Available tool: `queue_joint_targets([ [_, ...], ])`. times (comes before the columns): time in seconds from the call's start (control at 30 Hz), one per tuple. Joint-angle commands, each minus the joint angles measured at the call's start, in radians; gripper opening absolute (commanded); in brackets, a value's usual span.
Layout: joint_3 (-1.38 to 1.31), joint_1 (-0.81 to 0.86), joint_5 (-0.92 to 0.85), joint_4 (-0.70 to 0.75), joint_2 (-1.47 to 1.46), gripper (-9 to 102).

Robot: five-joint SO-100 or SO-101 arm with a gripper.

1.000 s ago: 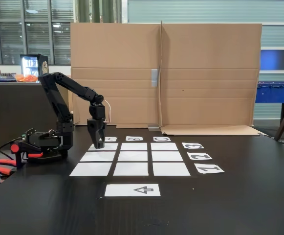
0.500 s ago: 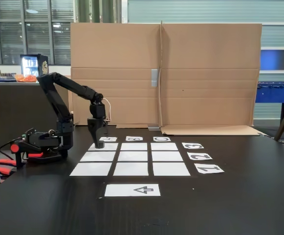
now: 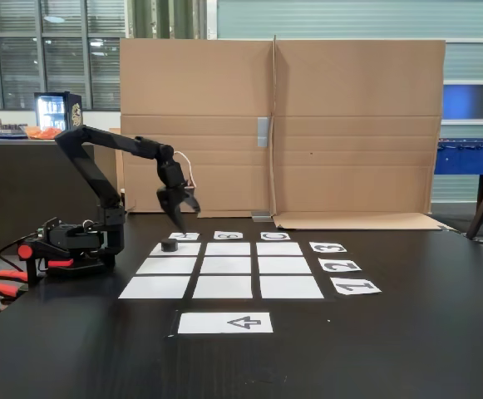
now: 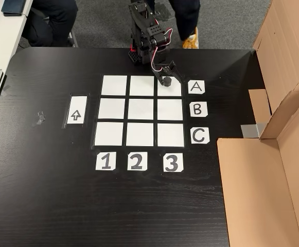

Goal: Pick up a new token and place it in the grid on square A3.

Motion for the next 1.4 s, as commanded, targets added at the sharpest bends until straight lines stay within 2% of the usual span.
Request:
queue_joint_targets([
  [0.0, -0.089, 0.023, 0.011, -0.006, 0.051, 44],
  [0.3, -0.146, -0.041, 0.071, -0.041, 0.262, 43],
  [0.53, -0.156, 0.103, 0.094, -0.097, 0.423, 40],
  [0.83, -0.207, 0.485, 0.192, -0.133, 0.506, 40],
  [1.27, -0.344, 1.178, 0.483, -0.133, 0.365, 40],
  [1.37, -0.350, 1.312, 0.499, -0.133, 0.337, 40],
])
